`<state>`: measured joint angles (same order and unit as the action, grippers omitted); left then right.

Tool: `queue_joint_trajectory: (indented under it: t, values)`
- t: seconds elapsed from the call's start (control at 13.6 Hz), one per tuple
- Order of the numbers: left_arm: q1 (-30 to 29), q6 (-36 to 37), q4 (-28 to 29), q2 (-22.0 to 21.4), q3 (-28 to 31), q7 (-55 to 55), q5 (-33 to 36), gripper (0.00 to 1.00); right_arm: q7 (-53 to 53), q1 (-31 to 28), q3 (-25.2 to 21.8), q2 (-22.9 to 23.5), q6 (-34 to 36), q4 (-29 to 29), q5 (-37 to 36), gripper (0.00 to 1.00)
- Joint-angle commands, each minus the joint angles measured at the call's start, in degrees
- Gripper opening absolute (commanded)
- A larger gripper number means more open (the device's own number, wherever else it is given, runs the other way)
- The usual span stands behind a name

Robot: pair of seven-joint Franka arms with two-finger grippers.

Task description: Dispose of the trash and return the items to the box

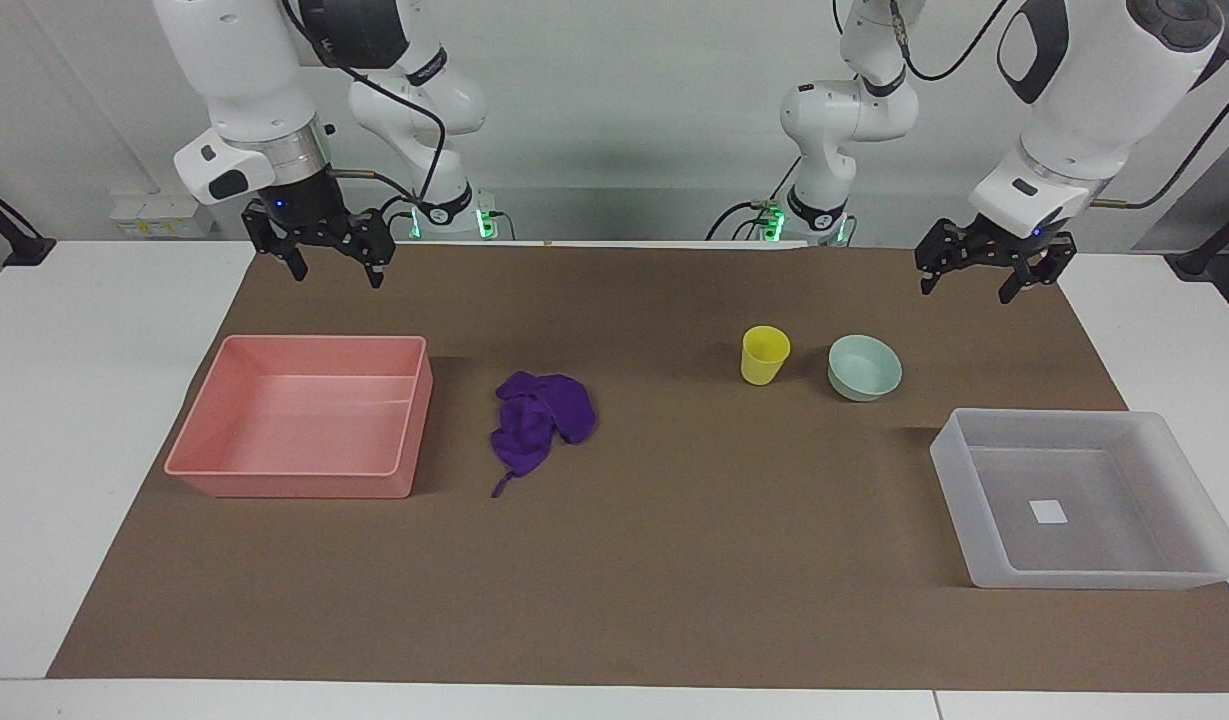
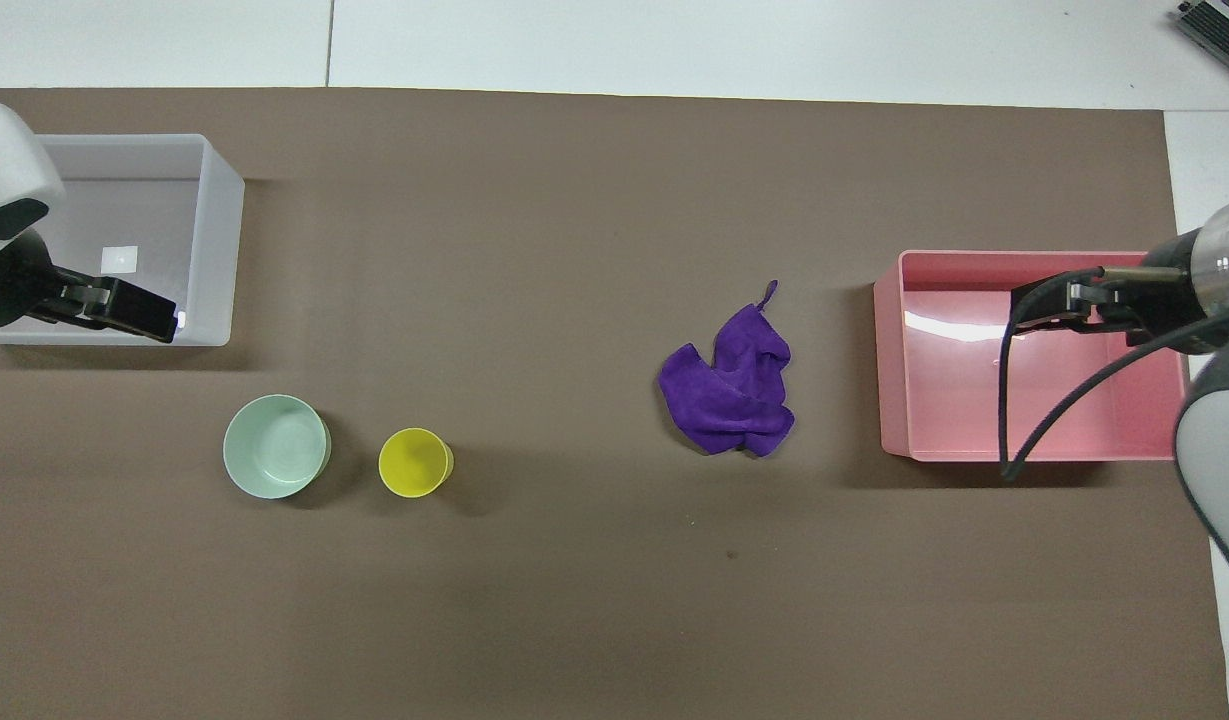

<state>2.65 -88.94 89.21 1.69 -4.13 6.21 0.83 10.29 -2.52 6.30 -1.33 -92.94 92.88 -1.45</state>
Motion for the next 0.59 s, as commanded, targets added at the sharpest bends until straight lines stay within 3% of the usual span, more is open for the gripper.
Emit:
queue_joint_trajectory:
  t: [0.0, 0.52]
  values:
    - [0.1, -0.1, -0.1, 0.2, -0.2, -0.7, 1.0, 1.0, -1.3, -0.1, 0.1, -1.2, -0.9, 1.2, 0.9, 1.0]
    - [-0.2, 0.2, -0.1, 0.2, -0.3, -0.1, 1.3, 1.0, -1.4, 0.3, 0.4, -0.5, -6.8, 3.1, 0.0, 1.0]
